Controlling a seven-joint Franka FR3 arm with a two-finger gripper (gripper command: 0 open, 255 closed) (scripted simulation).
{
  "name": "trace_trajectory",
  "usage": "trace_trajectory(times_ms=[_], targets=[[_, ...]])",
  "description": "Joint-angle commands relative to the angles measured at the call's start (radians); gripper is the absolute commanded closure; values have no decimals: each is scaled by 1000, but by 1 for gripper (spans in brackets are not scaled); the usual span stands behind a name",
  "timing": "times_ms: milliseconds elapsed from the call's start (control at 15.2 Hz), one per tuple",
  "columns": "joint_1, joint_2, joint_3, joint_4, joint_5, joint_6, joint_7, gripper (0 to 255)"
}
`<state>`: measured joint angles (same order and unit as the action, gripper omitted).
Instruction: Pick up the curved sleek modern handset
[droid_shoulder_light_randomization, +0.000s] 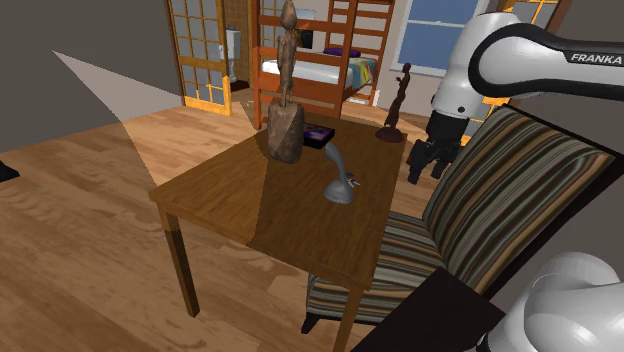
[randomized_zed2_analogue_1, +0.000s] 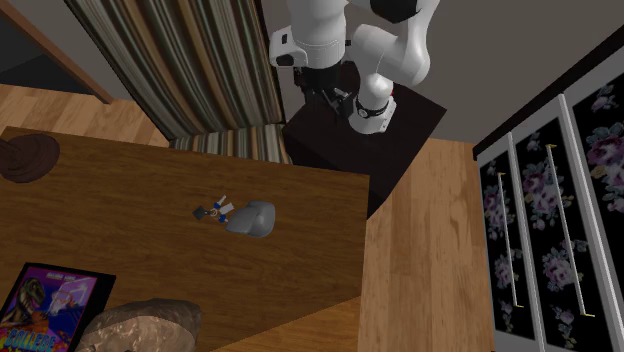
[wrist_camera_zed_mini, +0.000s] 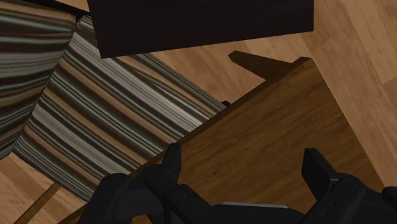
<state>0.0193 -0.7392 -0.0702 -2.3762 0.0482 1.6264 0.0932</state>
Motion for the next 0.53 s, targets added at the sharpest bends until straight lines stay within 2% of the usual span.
trace_trajectory(times_ms=[0,462], targets=[[0,0,0,0,0,0,0,0],[10,245,38,120,-76,171,-21,0]])
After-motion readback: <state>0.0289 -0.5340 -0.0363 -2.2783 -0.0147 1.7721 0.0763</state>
